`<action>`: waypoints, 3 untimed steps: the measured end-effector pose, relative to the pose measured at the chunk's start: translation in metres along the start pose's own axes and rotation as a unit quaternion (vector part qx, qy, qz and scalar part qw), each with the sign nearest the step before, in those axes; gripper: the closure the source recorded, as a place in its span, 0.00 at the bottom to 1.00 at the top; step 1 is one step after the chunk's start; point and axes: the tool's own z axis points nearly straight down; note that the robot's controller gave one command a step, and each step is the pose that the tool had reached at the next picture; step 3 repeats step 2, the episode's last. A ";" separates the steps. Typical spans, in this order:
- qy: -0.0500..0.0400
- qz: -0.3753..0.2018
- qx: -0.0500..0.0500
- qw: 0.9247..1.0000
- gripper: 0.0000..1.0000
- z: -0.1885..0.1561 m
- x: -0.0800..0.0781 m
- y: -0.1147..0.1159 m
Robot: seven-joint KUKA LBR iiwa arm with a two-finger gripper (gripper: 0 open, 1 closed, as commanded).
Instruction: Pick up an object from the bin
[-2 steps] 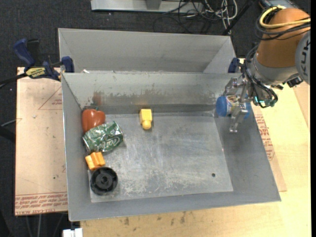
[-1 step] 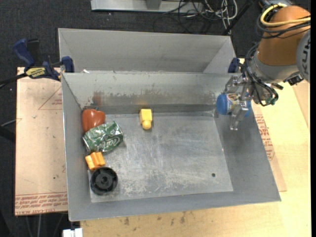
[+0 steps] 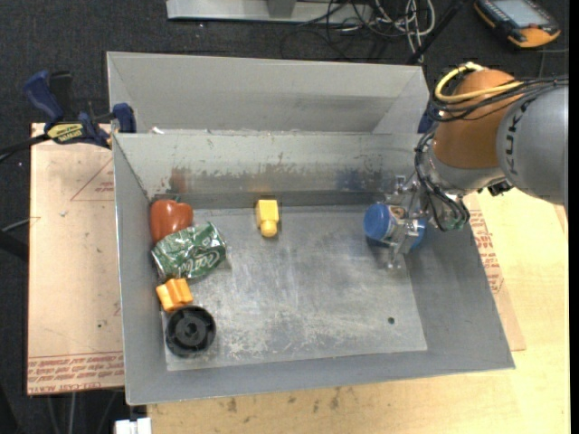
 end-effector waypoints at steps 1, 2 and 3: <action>0.000 0.000 0.000 1.000 1.00 0.000 0.000 0.000; 0.001 -0.005 0.007 1.000 1.00 -0.130 0.007 -0.004; 0.001 -0.005 0.007 1.000 1.00 -0.130 0.007 -0.004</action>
Offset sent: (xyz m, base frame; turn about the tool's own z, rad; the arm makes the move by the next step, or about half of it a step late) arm -0.0091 -0.0064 0.1296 -0.0106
